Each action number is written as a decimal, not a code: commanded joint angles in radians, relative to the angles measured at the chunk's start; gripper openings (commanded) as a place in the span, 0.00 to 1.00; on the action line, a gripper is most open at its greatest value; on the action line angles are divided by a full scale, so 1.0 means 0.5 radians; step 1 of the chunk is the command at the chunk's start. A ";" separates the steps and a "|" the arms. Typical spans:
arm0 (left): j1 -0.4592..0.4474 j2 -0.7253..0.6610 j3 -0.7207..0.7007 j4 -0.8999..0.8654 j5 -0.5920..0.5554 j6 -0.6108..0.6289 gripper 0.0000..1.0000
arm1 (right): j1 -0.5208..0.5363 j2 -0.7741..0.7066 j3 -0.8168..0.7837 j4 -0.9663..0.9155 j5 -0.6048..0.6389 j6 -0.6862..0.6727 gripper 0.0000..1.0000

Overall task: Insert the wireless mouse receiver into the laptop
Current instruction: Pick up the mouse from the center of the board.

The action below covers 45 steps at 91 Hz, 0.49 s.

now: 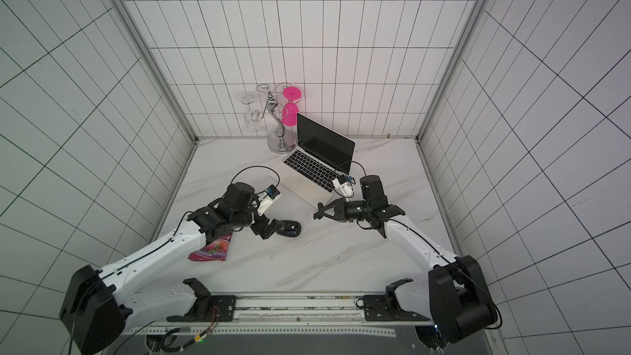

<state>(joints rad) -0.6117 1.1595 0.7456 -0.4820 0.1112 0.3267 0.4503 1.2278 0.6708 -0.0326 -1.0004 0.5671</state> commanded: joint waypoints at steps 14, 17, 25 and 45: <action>0.002 0.138 -0.214 0.307 -0.212 0.847 0.98 | -0.027 -0.103 -0.067 -0.021 0.049 -0.144 0.00; 0.002 0.191 -0.208 0.328 -0.185 0.860 0.98 | -0.026 -0.100 -0.075 -0.007 0.040 -0.141 0.00; 0.004 0.345 -0.126 0.332 -0.087 0.867 0.98 | -0.029 -0.096 -0.097 0.029 0.009 -0.131 0.00; 0.006 0.637 -0.003 0.339 0.071 0.922 0.98 | -0.035 -0.100 -0.121 0.044 -0.020 -0.133 0.00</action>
<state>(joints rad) -0.6113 1.4395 0.6998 -0.3511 0.0792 0.7437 0.4438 1.1919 0.6186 -0.0341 -0.9874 0.5228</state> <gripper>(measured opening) 0.984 0.089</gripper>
